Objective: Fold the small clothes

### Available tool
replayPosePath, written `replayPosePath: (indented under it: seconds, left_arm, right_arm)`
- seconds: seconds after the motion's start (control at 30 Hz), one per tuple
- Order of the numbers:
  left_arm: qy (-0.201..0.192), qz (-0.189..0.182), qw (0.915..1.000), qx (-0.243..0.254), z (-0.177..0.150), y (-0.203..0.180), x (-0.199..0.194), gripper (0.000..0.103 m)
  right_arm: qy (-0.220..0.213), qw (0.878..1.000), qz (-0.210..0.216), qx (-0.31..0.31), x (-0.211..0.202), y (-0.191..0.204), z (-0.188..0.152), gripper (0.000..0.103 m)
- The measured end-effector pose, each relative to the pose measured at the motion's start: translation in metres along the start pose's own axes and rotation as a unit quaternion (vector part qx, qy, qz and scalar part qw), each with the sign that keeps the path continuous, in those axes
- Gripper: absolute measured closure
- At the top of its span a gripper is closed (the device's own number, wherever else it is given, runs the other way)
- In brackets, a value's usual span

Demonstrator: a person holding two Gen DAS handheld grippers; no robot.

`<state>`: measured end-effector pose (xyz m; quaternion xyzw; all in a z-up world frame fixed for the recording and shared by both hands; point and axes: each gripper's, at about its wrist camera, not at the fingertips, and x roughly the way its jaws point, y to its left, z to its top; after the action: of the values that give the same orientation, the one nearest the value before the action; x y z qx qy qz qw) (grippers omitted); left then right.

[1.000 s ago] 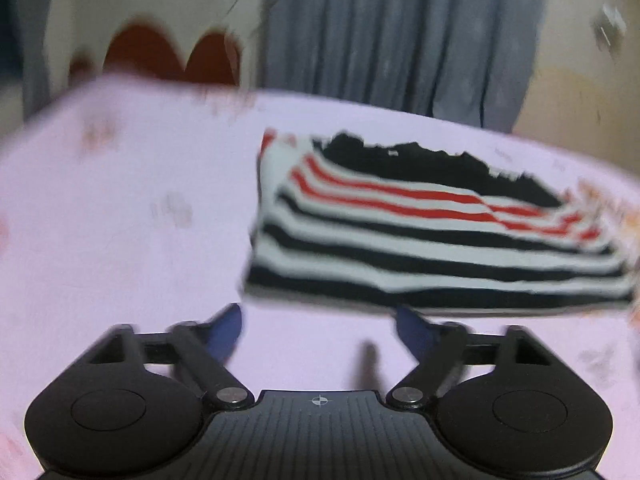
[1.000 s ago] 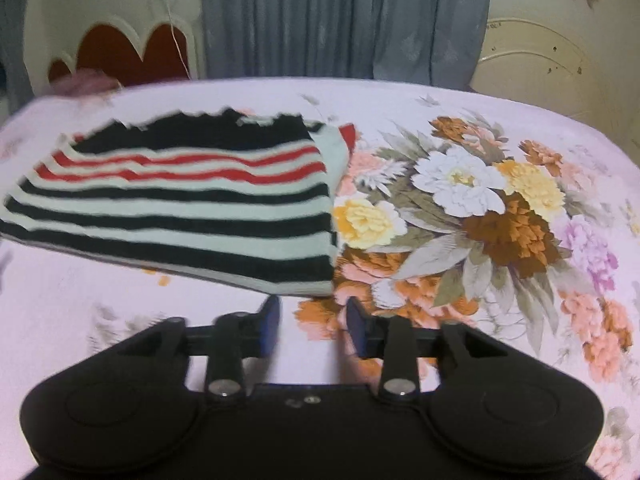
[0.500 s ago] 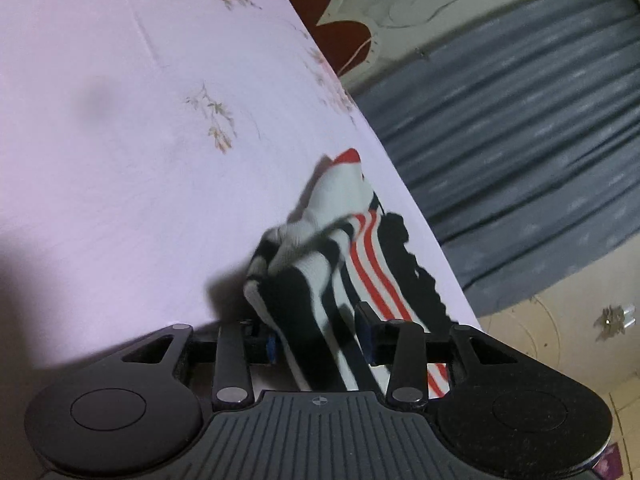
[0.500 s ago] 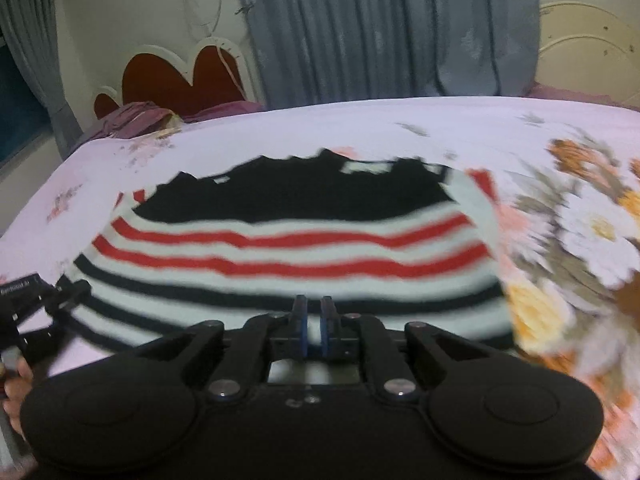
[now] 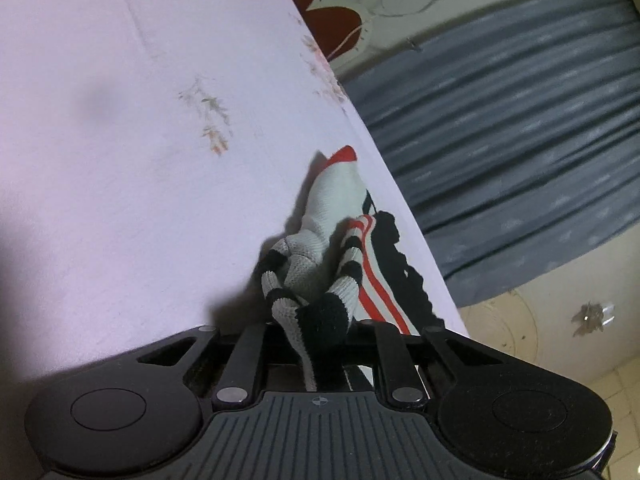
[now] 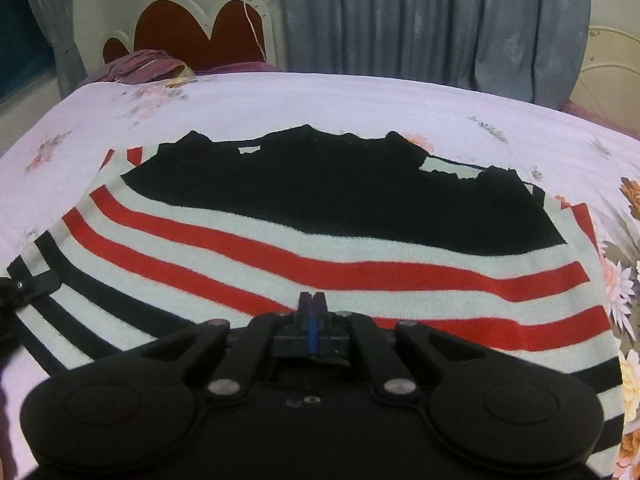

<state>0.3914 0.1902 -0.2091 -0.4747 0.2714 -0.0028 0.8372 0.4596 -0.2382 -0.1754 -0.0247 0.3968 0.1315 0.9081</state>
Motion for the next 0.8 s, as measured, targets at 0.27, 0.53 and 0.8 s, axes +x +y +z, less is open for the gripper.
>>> replayPosePath:
  seconds: [0.27,0.53,0.8]
  left_arm:
    - [-0.012,-0.012,0.9902,0.138,-0.002,-0.075,-0.007,0.089]
    - [0.043,-0.058,0.9527,0.295,-0.058,-0.223,0.013,0.089]
    - [0.237,-0.003,0.8682,0.436,-0.219,-0.276,0.101,0.064]
  right_arm:
    - [-0.001,1.000,0.015,0.018,0.000,-0.008,0.001,0.103]
    - [-0.074,0.981,0.030,0.179,-0.058,-0.102,-0.005,0.099]
    - [-0.102,0.944,0.038,0.311,-0.119,-0.230,-0.044,0.064]
